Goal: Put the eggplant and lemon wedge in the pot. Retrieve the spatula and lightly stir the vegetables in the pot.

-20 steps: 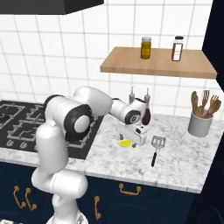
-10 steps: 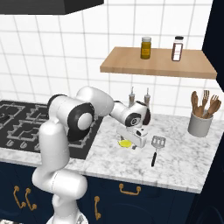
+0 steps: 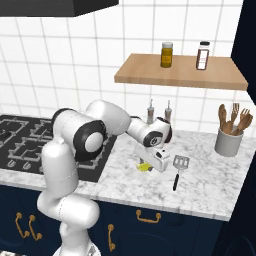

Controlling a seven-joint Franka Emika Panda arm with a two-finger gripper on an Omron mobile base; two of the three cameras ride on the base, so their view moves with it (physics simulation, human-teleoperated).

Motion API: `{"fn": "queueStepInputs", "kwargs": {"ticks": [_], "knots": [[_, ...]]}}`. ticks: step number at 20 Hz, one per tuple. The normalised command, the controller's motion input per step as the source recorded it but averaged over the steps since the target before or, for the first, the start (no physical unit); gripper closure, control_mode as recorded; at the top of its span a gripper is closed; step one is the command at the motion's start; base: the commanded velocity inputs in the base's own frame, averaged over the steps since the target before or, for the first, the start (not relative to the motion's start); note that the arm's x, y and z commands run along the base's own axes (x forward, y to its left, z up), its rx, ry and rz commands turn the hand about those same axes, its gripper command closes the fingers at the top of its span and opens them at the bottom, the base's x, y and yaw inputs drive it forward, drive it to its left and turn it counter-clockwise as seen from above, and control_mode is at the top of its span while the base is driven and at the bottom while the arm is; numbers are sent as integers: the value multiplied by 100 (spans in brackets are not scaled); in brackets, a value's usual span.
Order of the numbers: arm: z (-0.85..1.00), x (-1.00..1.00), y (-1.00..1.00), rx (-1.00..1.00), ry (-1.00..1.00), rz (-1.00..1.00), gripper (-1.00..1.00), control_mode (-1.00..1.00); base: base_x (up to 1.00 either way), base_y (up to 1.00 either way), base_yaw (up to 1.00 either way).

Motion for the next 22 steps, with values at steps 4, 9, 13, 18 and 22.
{"fn": "queueStepInputs", "kwargs": {"ticks": [4,9,13,18,22], "knots": [[74,-38,0,0,-18,-3,100,-100,0,0,0],[100,-37,16,-2,-21,0,100,-100,0,0,0],[100,-46,74,-2,-12,1,100,-100,0,0,0],[100,-9,100,0,-2,6,100,-100,0,0,0],[95,0,100,-1,0,7,100,-100,0,0,0]]}}
